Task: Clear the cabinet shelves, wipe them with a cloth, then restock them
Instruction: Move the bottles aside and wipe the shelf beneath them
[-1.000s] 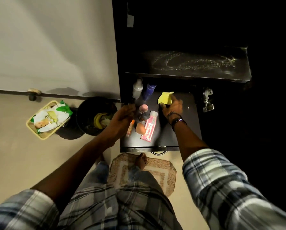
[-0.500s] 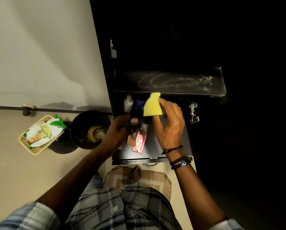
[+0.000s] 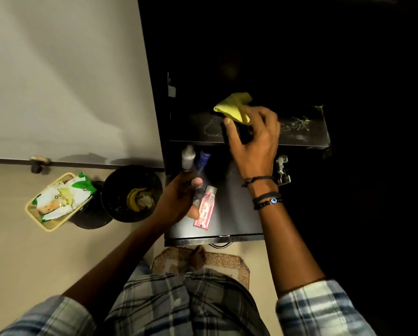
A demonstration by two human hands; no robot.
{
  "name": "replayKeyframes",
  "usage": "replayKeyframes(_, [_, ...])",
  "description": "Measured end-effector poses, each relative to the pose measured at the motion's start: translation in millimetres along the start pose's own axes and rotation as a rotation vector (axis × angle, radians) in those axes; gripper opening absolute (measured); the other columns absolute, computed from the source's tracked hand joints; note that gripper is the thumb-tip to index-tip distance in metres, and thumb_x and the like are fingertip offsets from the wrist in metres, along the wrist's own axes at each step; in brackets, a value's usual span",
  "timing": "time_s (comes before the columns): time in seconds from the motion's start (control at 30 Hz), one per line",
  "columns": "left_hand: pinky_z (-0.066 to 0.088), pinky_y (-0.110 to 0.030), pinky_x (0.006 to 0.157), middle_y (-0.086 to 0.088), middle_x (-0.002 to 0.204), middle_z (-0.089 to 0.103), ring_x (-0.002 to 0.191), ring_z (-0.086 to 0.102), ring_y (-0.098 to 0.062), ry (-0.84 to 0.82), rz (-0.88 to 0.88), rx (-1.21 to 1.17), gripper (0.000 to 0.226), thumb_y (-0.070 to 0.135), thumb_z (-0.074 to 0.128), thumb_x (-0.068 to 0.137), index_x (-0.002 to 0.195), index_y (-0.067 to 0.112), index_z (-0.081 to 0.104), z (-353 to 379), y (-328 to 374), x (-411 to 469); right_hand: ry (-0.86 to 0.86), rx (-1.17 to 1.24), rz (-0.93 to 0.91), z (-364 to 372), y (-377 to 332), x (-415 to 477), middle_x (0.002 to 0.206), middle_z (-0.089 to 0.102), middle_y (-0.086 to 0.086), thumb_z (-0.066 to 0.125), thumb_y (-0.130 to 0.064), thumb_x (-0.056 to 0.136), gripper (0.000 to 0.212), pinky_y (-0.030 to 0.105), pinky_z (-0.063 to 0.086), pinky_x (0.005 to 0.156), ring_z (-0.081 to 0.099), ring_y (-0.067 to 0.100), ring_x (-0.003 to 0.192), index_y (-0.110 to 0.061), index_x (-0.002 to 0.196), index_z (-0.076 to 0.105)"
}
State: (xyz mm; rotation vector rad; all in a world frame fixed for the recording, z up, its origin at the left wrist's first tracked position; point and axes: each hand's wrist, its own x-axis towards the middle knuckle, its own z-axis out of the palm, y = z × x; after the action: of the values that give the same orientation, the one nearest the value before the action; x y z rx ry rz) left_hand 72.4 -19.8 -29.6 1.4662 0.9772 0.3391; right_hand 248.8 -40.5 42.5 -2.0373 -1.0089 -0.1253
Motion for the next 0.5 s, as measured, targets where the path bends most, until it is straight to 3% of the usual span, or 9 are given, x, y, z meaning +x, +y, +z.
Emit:
replayKeyframes(0.1, [0.044, -0.019, 0.074, -0.008, 0.103, 0.064, 0.096, 0.062, -0.018, 0.054, 0.010, 0.202, 0.036, 0.002, 0.056, 0.088, 0.123, 0.008, 0.052, -1, -9, 0, 0.149, 0.094, 0.069, -9, 2, -34, 0.105, 0.053, 0.008, 0.067, -0.027, 0.086, 0.027, 0.023, 0.045, 0.084, 0.053, 0.021, 0.099, -0.011, 0.108, 0.066])
replayKeyframes(0.17, [0.041, -0.024, 0.077, -0.011, 0.113, 0.062, 0.097, 0.058, -0.015, 0.069, 0.078, 0.334, 0.039, 0.008, 0.062, 0.085, 0.123, 0.011, 0.055, 0, -17, -1, 0.140, 0.077, 0.131, -7, 12, -63, 0.098, 0.051, 0.004, 0.065, -0.021, 0.088, 0.019, 0.025, 0.045, 0.082, 0.052, 0.018, 0.092, -0.009, 0.103, 0.062])
replayKeyframes(0.23, [0.044, -0.025, 0.080, -0.009, 0.117, 0.061, 0.098, 0.060, -0.018, 0.034, 0.170, 0.420, 0.044, 0.007, 0.066, 0.081, 0.123, 0.013, 0.056, 3, -23, -1, -0.026, 0.026, 0.271, 5, 31, -91, 0.094, 0.052, 0.001, 0.066, -0.021, 0.086, 0.016, 0.032, 0.047, 0.081, 0.052, 0.018, 0.088, -0.015, 0.098, 0.057])
replayKeyframes(0.33, [0.043, -0.025, 0.086, -0.007, 0.122, 0.058, 0.106, 0.058, -0.025, -0.060, 0.201, 0.585, 0.051, 0.013, 0.065, 0.079, 0.128, 0.019, 0.052, 6, -33, -2, -0.399, -0.024, 0.664, 33, 66, -129, 0.096, 0.061, 0.003, 0.072, -0.033, 0.079, 0.024, 0.035, 0.052, 0.082, 0.060, 0.023, 0.091, -0.023, 0.090, 0.053])
replayKeyframes(0.43, [0.046, -0.035, 0.092, -0.006, 0.131, 0.053, 0.113, 0.055, -0.027, -0.134, 0.196, 0.648, 0.050, 0.018, 0.065, 0.081, 0.129, 0.021, 0.052, 11, -39, -4, -0.625, -0.195, 0.712, 56, 95, -155, 0.089, 0.066, 0.007, 0.071, -0.055, 0.071, 0.039, 0.032, 0.055, 0.077, 0.063, 0.026, 0.085, -0.019, 0.081, 0.059])
replayKeyframes(0.5, [0.045, -0.033, 0.089, -0.009, 0.129, 0.055, 0.111, 0.056, -0.028, -0.113, 0.211, 0.670, 0.042, 0.019, 0.063, 0.083, 0.125, 0.018, 0.056, 17, -37, -4, -0.700, -0.232, 0.724, 66, 100, -163, 0.093, 0.066, 0.009, 0.070, -0.059, 0.069, 0.047, 0.031, 0.052, 0.074, 0.063, 0.028, 0.087, -0.015, 0.085, 0.062])
